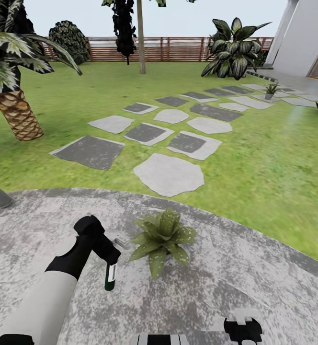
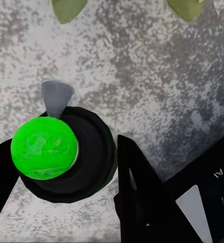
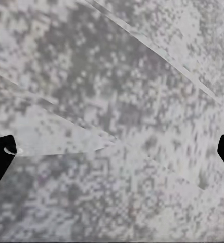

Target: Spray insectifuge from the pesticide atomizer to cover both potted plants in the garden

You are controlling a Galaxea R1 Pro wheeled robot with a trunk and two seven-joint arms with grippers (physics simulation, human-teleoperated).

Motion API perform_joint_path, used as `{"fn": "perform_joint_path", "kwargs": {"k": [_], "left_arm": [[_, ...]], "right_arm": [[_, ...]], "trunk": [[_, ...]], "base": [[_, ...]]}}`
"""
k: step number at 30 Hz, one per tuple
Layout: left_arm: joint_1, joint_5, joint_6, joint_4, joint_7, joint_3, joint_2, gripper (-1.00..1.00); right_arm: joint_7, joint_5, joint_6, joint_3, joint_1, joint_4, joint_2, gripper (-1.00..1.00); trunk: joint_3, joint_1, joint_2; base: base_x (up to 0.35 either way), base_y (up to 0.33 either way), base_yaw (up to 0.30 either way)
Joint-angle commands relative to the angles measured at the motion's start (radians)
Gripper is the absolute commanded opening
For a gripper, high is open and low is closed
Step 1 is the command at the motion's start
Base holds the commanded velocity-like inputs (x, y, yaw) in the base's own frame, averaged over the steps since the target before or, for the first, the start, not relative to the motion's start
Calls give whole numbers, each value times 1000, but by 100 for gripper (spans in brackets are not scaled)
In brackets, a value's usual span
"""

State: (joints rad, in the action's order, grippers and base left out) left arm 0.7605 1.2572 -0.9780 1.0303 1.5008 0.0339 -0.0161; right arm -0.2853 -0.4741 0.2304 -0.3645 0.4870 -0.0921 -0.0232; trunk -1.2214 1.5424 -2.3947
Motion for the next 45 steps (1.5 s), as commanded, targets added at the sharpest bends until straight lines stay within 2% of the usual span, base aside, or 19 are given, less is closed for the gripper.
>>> {"fn": "perform_joint_path", "kwargs": {"k": [1, 12, 15, 18, 22, 29, 37, 45], "left_arm": [[0, 10, -10, 1, 11, 1, 0, -100], [-8, 10, -8, -2, 10, 7, -1, -100], [-47, 9, -6, -3, -4, 1, 3, -100], [-75, 6, -5, -3, -25, 1, 4, -100], [-82, 0, -2, -3, -63, 0, 4, -100], [-83, -2, -2, -3, -66, -3, 4, -100], [-82, -2, -4, -3, -67, -4, 4, -100], [-82, -3, -5, -1, -65, -3, 3, -100]], "right_arm": [[-3, -10, 4, -8, 1, 2, -1, 100], [-5, -10, 4, -8, 1, 2, -1, 100], [-5, -6, 4, -8, 1, 2, 4, 100], [-5, -5, 4, -8, 1, 2, 5, 100], [-5, -4, 4, -8, 1, 2, 5, 100], [-3, -5, 3, -8, 1, 2, 5, 100], [-3, -6, 3, -8, 1, 2, 5, 100], [-3, -7, 3, -8, 1, 2, 5, 100]], "trunk": [[-1, 0, 0], [-1, 0, 0], [-1, 0, 0], [-1, 0, 0], [-1, 0, 0], [-1, 0, 0], [-1, 0, 0], [-1, 0, 0]], "base": [[182, 241, -6], [231, 35, -1], [13, 0, -52], [1, 0, -255], [0, 0, -295], [-130, 72, -300], [-192, 252, -300], [5, 299, -300]]}}
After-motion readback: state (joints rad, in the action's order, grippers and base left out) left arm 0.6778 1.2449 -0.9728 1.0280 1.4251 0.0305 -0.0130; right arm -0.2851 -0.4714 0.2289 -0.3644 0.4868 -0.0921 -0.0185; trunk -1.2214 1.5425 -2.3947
